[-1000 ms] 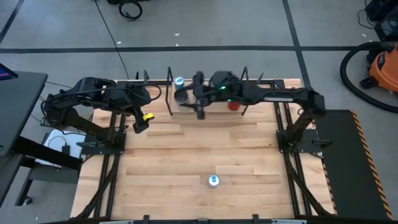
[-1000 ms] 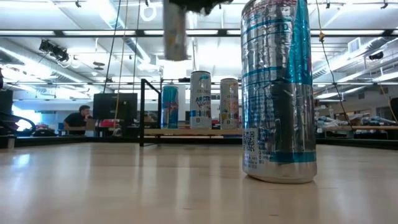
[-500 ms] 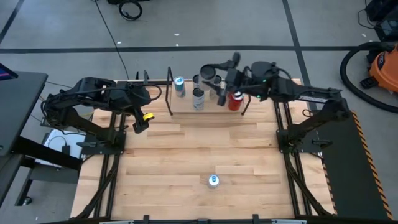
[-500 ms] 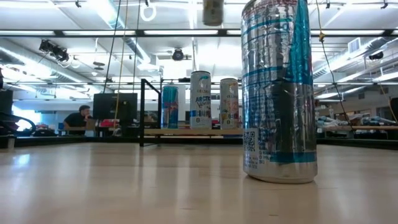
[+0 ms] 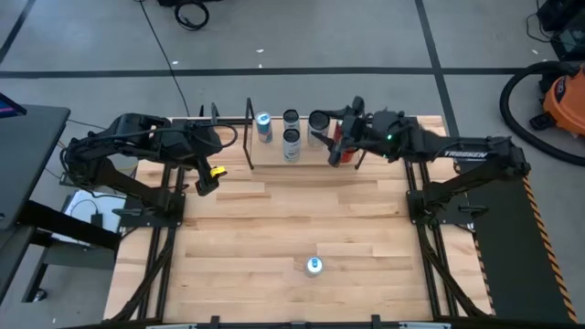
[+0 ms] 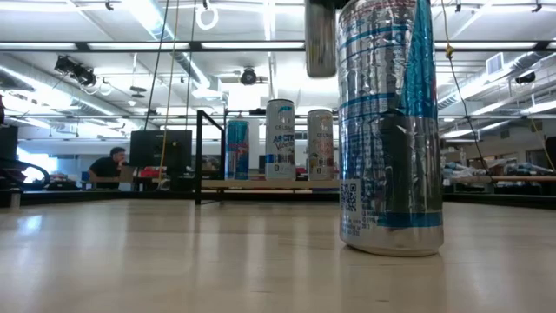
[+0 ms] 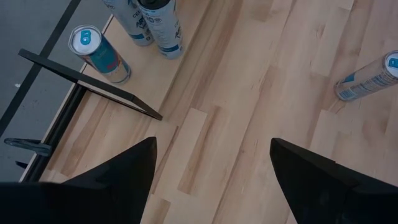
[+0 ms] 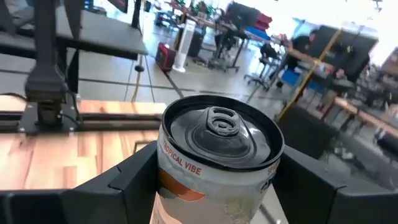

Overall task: Place canned beverage on shelf
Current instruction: Put the white-yellow soda can aligned with the other white-yellow soda can on the shelf

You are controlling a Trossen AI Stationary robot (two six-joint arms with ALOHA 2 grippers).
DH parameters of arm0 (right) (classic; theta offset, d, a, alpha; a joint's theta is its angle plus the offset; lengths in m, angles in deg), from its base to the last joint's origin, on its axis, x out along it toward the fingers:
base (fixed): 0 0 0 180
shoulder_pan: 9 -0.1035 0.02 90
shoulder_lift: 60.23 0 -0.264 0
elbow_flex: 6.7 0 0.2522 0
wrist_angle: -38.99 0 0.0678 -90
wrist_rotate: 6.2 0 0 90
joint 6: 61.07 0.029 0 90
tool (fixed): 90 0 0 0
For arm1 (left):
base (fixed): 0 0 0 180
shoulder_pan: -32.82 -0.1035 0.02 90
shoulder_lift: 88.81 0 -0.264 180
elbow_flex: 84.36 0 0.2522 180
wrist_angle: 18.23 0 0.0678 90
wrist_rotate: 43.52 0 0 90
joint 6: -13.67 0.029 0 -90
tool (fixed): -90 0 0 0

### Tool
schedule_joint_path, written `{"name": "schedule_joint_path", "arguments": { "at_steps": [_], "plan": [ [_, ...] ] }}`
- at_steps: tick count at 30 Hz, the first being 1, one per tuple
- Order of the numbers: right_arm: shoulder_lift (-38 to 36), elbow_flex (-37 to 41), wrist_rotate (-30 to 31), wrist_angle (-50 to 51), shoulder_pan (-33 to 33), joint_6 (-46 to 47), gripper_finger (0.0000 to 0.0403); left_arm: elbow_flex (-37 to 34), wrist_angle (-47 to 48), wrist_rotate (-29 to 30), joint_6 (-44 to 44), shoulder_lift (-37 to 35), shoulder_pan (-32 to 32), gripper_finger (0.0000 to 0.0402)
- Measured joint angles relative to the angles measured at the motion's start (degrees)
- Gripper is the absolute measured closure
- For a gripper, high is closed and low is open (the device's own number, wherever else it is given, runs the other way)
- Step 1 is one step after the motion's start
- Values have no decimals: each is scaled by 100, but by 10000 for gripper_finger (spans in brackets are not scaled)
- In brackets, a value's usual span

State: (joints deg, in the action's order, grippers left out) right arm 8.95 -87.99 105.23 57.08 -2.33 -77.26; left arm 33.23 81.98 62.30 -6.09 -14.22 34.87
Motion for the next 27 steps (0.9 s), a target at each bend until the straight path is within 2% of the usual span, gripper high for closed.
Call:
{"name": "schedule_joint_path", "arguments": {
  "at_steps": [7, 14, 19, 27],
  "plan": [
    [-116, 1651, 484, -1651, 0, 546, 133, 0, 0, 1, 0, 0, 0, 88],
    [-90, 2690, 576, -2934, -28, 886, 132, 0, -4, 1, 1, 0, 1, 88],
    [44, 3077, 609, -3282, 79, 915, 131, 0, -12, 1, 0, 2, 0, 88],
    [771, 3087, 584, -3608, 291, 763, 130, 0, -92, 4, -1, 2, 2, 88]
  ]
}}
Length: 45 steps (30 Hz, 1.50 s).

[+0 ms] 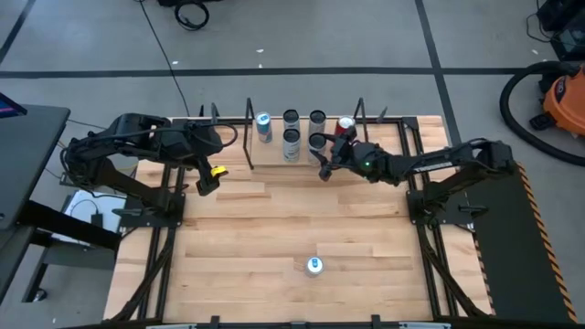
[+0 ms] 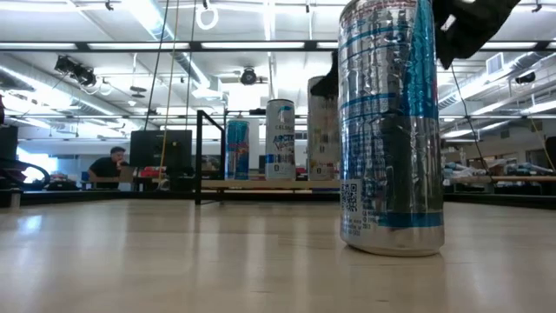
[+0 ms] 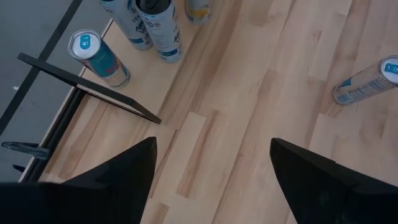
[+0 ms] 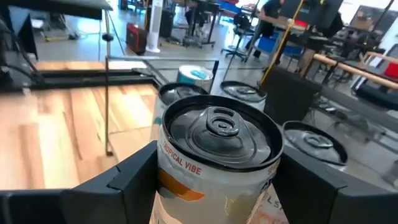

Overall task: Place canned beverage on shelf
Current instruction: Put the white-yellow soda can aligned with the other white-yellow soda can on the shelf

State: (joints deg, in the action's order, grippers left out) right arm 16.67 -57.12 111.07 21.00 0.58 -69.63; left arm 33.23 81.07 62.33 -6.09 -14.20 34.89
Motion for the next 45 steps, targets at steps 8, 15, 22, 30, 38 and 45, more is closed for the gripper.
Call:
{"name": "schedule_joint_path", "arguments": {
  "at_steps": [8, 15, 22, 30, 38, 45],
  "plan": [
    [665, 0, -26, -665, 193, 42, 129, 0, 2, 0, 1, 0, 0, 88],
    [779, 224, 38, -1062, 270, 81, 129, 0, 4, 0, 18, 0, 0, 88],
    [647, 835, -79, -2000, 526, 179, 128, 0, 2, 0, 121, 0, 0, 88],
    [639, 791, -463, -1784, 633, 216, 128, 0, -112, -2, 93, 0, 0, 88],
    [634, 782, -501, -1705, 791, 230, 127, 0, -142, -2, 100, 0, 0, 88],
    [634, 780, -748, -1681, 822, 229, 120, 0, -142, -1, 102, 0, 0, 88]
  ]
}}
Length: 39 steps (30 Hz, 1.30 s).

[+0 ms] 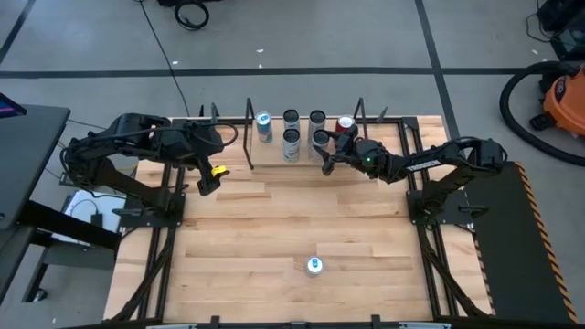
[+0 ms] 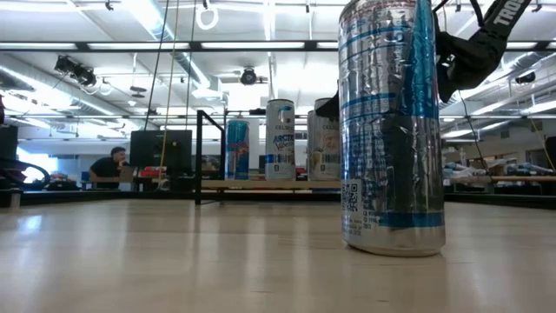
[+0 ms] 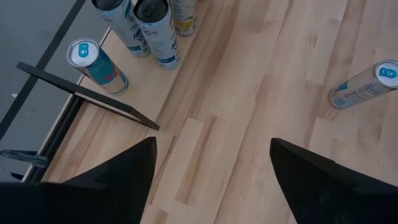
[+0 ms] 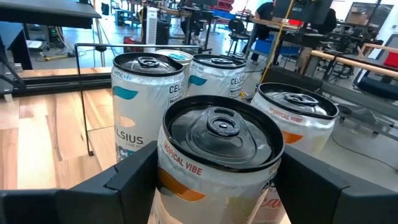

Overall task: Place canned beverage on shelf
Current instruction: Put the white-yellow soda can aligned with the other white-yellow soda can on the shelf

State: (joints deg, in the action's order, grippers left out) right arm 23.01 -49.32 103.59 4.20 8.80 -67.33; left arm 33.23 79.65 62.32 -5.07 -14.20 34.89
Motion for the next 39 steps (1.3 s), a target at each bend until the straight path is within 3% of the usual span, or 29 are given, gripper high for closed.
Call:
{"name": "schedule_joint_path", "arguments": {
  "at_steps": [39],
  "plan": [
    [7, -18, -365, -302, 157, -298, 59, 0, 2, -1, 2, 0, 0, 88]
  ]
}}
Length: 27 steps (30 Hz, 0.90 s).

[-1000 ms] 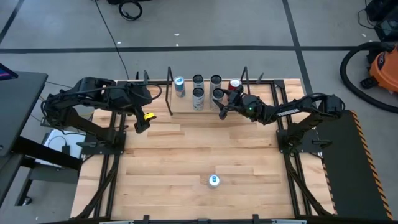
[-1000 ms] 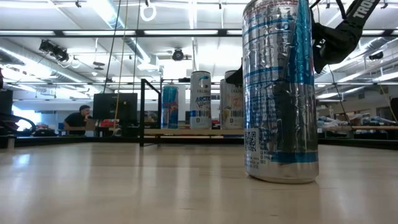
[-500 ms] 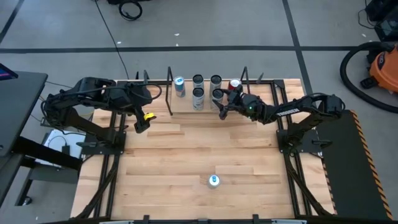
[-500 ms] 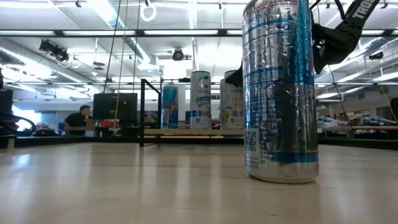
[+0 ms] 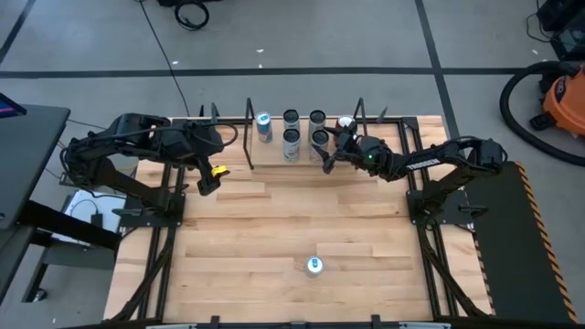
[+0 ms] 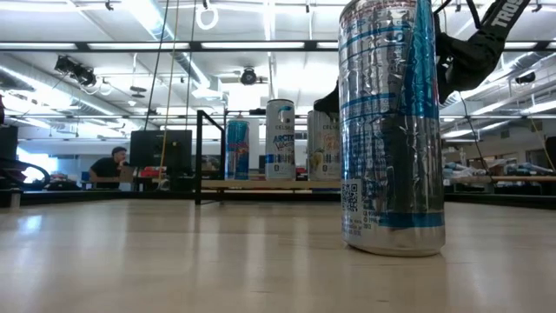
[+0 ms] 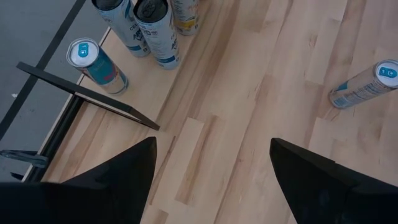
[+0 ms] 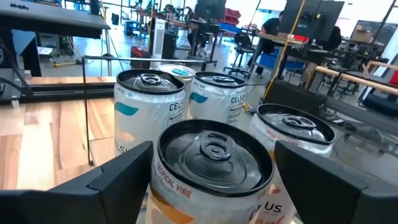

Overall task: Place canned beverage on shelf
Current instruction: Put the white-yellow soda can aligned with the other white-yellow soda can on the shelf, then put the blue soda can aligned with the other blue soda can on the shelf

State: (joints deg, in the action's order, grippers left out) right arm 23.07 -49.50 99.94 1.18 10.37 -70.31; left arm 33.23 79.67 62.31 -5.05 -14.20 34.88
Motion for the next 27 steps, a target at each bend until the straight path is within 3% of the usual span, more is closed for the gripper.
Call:
{"name": "schedule_joint_path", "arguments": {
  "at_steps": [21, 27],
  "plan": [
    [0, -192, -273, 122, 182, -264, 59, 0, 0, 0, 52, 0, 1, 88],
    [0, -192, -319, -279, 181, -463, 60, 0, 0, 0, 51, 0, -1, 88]
  ]
}}
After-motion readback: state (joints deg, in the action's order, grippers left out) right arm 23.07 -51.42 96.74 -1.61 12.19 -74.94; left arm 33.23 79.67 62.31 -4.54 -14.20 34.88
